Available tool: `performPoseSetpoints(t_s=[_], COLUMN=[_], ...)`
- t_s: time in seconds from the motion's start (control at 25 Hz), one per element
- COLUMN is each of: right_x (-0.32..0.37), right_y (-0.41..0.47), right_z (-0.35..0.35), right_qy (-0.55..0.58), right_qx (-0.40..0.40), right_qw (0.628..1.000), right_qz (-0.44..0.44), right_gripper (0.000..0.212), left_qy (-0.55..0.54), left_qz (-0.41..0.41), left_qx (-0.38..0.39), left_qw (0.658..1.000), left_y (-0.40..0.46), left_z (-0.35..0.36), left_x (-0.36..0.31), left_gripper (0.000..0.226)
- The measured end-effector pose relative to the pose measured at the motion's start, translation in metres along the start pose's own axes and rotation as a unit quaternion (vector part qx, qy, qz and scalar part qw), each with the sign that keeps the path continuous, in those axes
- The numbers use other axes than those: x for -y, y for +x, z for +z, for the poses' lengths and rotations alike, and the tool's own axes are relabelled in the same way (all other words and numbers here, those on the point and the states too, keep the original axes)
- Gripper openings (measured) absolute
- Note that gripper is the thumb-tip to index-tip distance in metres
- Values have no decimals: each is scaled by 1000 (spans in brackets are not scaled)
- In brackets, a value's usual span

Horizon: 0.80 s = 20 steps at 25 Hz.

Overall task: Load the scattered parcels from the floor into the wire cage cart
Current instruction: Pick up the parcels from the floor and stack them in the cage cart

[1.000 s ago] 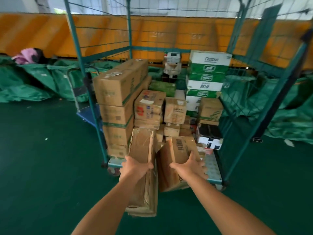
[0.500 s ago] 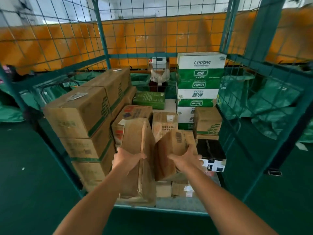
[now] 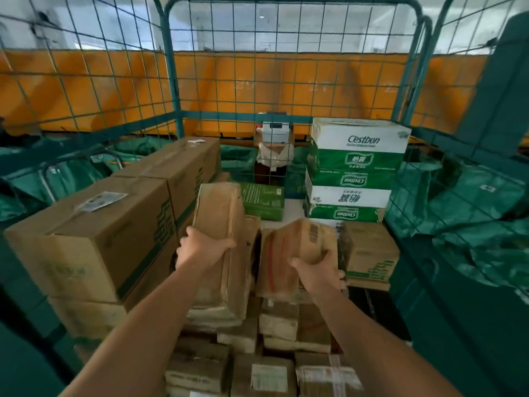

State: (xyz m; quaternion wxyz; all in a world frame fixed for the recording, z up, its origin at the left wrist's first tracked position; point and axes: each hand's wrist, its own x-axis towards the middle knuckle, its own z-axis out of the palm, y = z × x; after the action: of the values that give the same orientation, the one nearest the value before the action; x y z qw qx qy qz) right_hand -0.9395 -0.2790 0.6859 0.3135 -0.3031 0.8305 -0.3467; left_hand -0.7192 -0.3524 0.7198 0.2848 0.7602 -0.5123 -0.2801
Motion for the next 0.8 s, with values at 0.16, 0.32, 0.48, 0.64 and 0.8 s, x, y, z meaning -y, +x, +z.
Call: performPoseSetpoints(t_s=[0.16,0.32,0.48,0.64,0.8], right_x=[38,72,86,87,87], right_y=[53,118,178,228,252], right_z=[24,52,78,99,120], right_qy=[104,205,221,229,201], right_qx=[13,55,106,137,149], right_qw=[994,977,970,964,968], right_qz=[16,2,-2,9,30], right_gripper=[111,102,98,96,91], left_qy=[175,313,420,424,364], left_qz=[77,124,136,109,97], left_qx=[-76,-121,-128,-8,62], left_qw=[979,934,888,899,924], left_y=[43,94,148,196,219], left_z=[7,38,83,124,153], left_x=[-54,-78,-86,-65,-36], left_gripper=[118,111,104,62,42])
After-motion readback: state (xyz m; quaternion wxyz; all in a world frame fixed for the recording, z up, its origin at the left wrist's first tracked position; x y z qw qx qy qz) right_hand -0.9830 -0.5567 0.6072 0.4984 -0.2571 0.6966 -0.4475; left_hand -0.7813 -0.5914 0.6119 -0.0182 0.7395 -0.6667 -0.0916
